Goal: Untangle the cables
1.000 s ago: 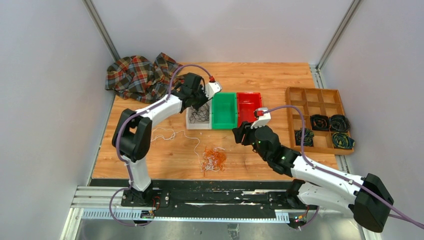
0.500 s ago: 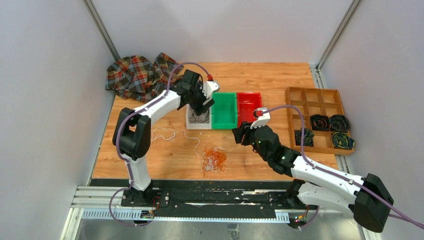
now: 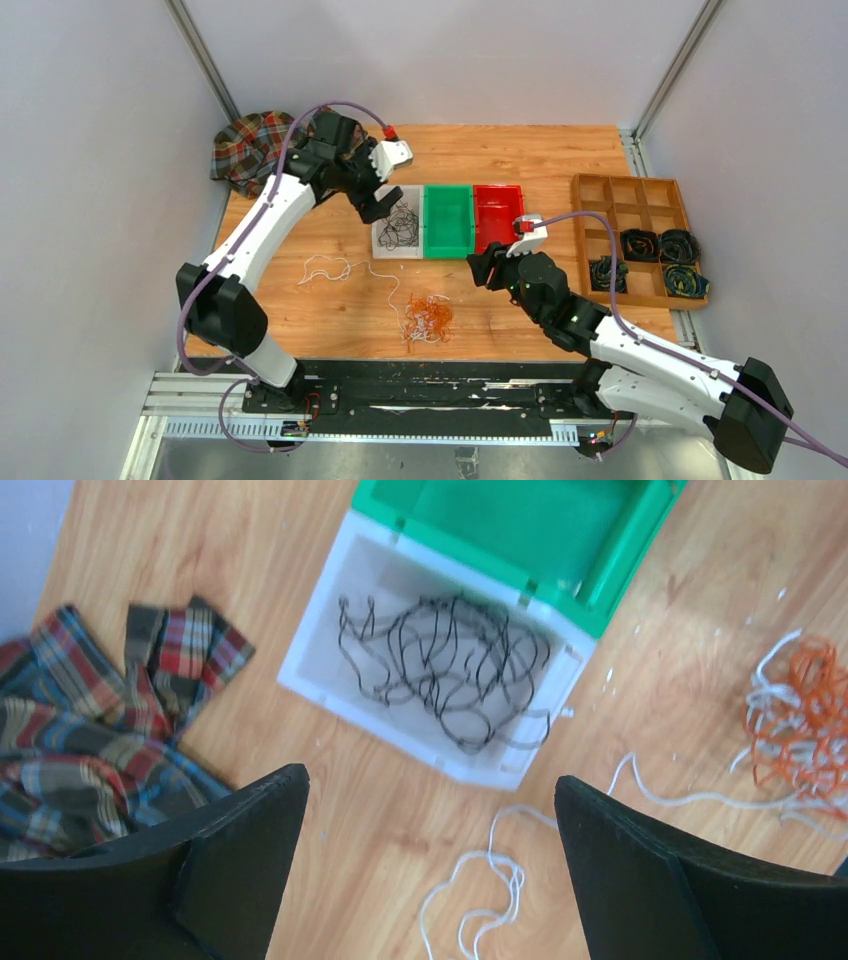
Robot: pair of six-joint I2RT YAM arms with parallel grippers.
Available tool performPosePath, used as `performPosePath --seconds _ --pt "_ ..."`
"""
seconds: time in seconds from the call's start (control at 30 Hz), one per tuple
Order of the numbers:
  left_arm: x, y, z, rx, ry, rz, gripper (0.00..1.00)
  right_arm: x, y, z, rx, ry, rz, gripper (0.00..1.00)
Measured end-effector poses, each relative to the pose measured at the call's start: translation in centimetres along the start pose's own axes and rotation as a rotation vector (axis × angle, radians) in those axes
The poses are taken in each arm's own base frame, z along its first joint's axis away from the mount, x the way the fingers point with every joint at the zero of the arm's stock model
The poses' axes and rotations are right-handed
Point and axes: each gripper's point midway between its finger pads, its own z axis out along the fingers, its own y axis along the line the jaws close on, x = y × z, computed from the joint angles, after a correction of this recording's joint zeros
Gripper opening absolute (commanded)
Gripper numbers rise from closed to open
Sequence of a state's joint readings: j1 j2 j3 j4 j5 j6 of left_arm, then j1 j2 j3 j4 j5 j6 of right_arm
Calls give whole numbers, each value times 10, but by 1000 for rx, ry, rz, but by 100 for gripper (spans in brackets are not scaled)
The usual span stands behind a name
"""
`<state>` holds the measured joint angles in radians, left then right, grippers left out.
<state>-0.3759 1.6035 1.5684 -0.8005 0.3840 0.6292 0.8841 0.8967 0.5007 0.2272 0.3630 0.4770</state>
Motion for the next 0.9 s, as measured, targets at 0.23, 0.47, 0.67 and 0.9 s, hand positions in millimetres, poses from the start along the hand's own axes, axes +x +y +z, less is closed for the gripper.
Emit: performPosePath --seconds 0.23,0.47,0.67,0.9 --pt "88 6 -28 -16 145 -91 98 -3 1 -3 -8 -6 4 51" --pt "189 18 -33 -49 322 -237 90 -1 3 -3 -18 1 4 51" --pt "232 20 -22 -81 406 -257 86 0 4 -3 -23 5 3 51" --pt "270 19 -7 -103 473 -287 80 0 4 -3 -23 4 3 50"
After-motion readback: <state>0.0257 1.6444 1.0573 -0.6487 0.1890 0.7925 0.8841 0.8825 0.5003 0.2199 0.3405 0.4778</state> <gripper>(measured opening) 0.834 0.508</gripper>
